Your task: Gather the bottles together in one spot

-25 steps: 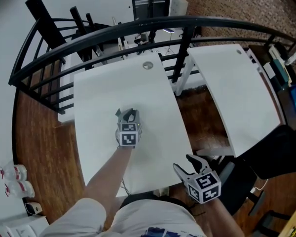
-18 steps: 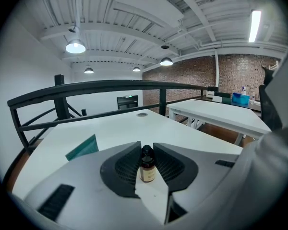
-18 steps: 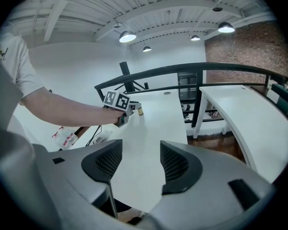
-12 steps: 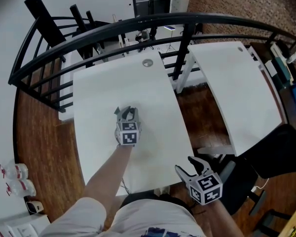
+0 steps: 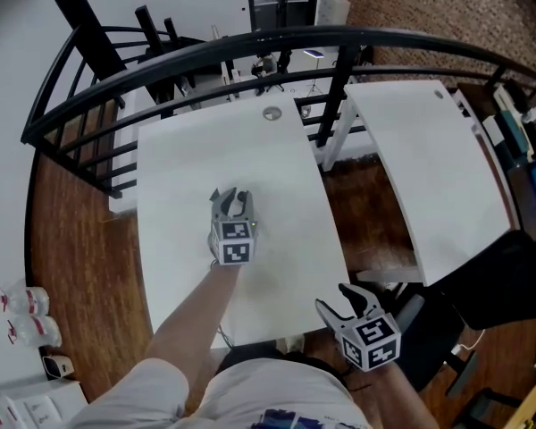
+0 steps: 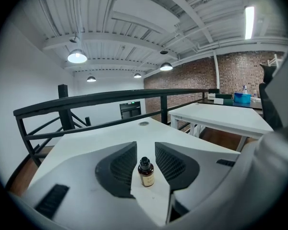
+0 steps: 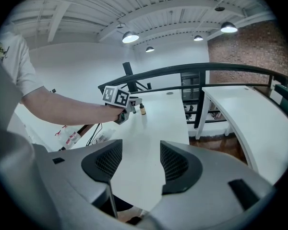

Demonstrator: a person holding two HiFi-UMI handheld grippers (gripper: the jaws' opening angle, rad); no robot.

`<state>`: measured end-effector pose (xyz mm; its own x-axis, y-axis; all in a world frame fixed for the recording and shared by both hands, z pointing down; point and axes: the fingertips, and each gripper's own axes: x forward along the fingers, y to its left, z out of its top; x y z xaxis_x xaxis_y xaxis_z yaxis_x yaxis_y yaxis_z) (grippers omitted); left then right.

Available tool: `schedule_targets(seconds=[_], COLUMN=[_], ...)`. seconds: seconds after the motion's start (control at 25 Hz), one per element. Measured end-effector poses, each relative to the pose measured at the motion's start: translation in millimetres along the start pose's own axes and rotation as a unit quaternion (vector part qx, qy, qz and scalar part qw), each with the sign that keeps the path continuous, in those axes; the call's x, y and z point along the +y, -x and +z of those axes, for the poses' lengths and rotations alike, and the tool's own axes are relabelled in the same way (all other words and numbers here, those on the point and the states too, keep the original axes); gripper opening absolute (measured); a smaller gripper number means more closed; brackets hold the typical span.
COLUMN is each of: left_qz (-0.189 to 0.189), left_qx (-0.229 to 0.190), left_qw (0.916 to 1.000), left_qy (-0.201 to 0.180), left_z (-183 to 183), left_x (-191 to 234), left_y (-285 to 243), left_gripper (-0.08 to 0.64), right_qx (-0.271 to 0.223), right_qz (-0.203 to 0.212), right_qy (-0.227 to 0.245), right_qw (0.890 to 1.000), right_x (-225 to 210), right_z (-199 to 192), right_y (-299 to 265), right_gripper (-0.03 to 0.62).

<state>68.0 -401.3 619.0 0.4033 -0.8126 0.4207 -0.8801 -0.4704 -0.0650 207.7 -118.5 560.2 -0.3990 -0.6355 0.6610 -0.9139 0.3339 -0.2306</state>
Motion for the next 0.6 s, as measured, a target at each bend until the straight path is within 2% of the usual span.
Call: schedule_targets(seconds=[0.12, 0.28, 0.6], left_qz=[0.004, 0.001, -0.031], left_qx=[-0.023, -0.074, -0.154], left_qw=[0.9997, 0.9970, 0.9847], left_qy=[0.003, 0.023, 0.074], left_z=[18.4, 58.4, 119.1], left_x=[-4.7, -15.5, -49.6], left_y=[22.0, 68.6, 208.9], left_gripper=[0.101, 0.101, 0.100], right_qx=[-0.005, -0.015, -0.036], right_qz=[0.007, 0.017, 0.063], right_qy=[0.006, 0.025, 0.050], right_qw=[1.000, 0.999, 0.996], right_x=[4.4, 11.2, 41.8], right_z=[-1.1, -5.3, -20.4], right_y=[7.0, 19.3, 50.7], right_gripper=[0.272, 0.272, 0.272])
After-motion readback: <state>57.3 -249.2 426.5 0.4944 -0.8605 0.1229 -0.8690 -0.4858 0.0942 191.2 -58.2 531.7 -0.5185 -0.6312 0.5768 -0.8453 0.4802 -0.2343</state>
